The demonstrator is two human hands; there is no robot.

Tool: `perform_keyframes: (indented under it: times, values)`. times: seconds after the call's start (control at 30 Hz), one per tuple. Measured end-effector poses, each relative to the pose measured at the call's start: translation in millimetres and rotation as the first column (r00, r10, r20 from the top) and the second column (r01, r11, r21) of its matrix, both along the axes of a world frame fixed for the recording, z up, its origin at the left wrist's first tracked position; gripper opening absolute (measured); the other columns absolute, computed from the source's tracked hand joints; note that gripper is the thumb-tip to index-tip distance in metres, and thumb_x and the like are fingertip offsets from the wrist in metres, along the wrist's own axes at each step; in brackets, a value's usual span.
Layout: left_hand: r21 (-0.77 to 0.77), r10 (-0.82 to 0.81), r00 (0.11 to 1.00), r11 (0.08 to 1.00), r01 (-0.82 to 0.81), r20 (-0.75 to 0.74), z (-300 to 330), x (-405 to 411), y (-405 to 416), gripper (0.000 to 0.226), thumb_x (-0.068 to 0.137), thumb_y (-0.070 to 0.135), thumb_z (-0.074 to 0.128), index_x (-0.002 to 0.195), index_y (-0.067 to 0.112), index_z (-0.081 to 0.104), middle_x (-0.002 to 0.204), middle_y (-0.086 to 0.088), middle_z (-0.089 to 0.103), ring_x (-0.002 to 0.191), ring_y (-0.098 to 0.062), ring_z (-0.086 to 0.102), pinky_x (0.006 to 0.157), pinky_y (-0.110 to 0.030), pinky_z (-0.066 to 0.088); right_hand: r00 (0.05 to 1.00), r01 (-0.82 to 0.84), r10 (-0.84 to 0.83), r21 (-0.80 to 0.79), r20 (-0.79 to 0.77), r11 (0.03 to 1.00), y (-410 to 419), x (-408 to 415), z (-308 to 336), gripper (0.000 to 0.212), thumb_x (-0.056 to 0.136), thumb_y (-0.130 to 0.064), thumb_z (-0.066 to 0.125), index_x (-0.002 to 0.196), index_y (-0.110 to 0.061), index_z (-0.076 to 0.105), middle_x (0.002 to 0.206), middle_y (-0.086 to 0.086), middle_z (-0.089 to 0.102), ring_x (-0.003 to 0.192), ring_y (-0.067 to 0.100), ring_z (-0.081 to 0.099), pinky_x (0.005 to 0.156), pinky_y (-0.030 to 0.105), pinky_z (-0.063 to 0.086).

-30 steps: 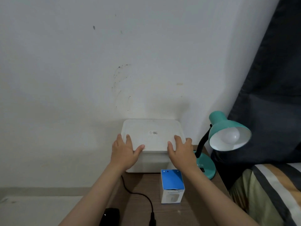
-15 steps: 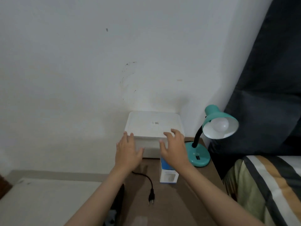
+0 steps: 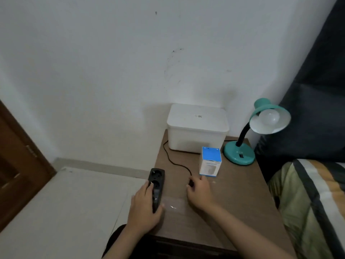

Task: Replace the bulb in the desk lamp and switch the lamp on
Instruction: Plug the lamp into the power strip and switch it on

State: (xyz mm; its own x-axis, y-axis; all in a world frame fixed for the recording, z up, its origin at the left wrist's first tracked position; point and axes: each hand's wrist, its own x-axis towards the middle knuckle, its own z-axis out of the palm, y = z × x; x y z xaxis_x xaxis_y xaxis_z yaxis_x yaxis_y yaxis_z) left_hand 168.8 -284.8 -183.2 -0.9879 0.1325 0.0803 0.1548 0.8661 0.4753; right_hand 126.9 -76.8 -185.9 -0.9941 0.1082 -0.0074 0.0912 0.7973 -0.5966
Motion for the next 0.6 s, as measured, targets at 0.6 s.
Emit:
perform_keyframes:
  times: [0.6]
  values:
    - [0.112, 0.046, 0.997, 0.993, -0.039, -0.064, -20.7, 11.1, 4.3, 0.071, 0.081, 0.031, 0.059, 0.141, 0.008, 0.031, 0.152, -0.003, 0.025, 0.134, -0.020, 0.030, 0.100, -0.019, 0.025, 0.938, 0.333, -0.255, -0.413, 0.233, 0.848, -14.8, -5.4, 12.1, 0.016, 0.079, -0.003, 0.062, 0.075, -0.018, 0.065, 0.081, 0.010, 0.068, 0.071, 0.021, 0.062, 0.062, 0.031, 0.052]
